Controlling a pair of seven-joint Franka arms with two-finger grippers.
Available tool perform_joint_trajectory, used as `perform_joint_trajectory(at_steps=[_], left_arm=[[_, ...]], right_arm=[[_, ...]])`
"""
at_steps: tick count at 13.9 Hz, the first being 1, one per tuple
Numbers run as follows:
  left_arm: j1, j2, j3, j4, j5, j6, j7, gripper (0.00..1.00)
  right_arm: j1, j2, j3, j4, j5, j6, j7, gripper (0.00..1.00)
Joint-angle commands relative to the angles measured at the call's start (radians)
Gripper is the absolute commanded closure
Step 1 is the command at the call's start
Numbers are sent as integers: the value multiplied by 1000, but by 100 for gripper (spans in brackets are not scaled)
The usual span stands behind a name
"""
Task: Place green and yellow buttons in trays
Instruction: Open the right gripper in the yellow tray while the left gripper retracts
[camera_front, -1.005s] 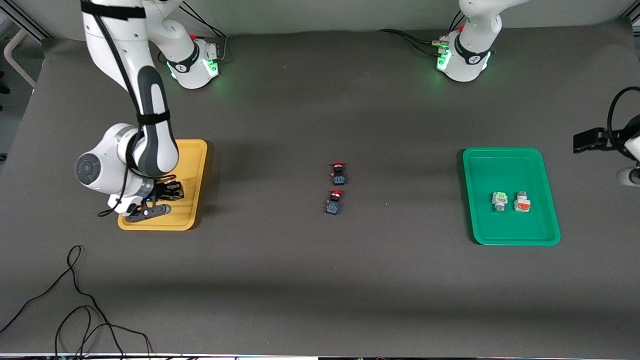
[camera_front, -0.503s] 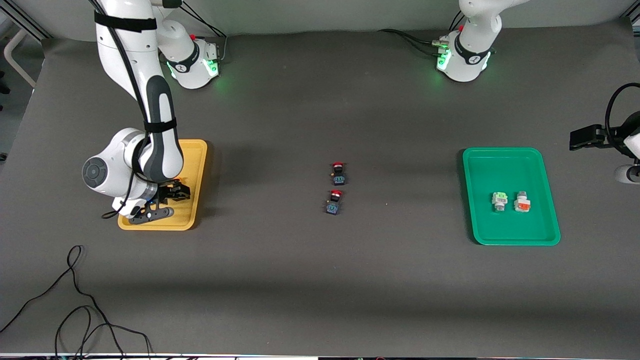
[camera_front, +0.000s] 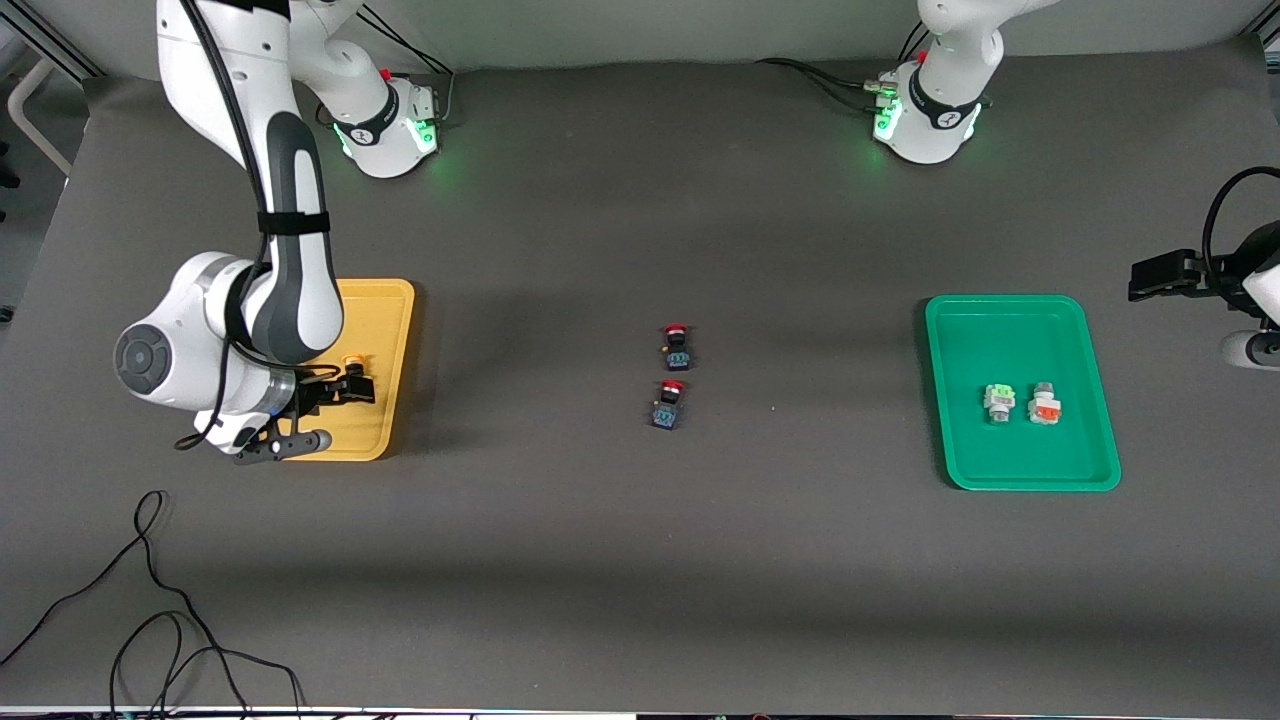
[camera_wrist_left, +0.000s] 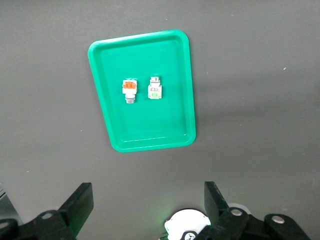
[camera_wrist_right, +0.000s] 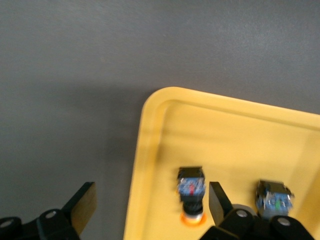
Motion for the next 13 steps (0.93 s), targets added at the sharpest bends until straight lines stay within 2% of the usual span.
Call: perform_joint_trajectory(at_steps=[1,4,5,6,8,9,11,13], left_arm=[[-66,0,71,23,-21,-25,-15,1],[-250,-16,282,21,-53,-24,-1,1],[-279,-23,327,14,-79,-18,0,1],[-313,-54,358,-21,-83,-2,2,1],[-432,-101,469,-90,-83,47,2,1],[-456,-140,487,-150,-83,86,2,1],[-463,-262,488,-338,-82,212,2,1],[-465,-367,488,-504,-80,306,2,1]], right_arm=[[9,-3,-26,168,-70,-182,109,0],[10,-3,-78,325,-87,-375,169,0],[10,-5,-91,371,-89,-438,186,0],[12,-18,-110,409,-104,-489,187,0],[10,-90,-105,437,-183,-515,207,0],[7,-139,-89,437,-219,-515,216,0],[-52,-211,-2,436,-309,-515,223,0],[-211,-294,183,434,-389,-515,262,0]])
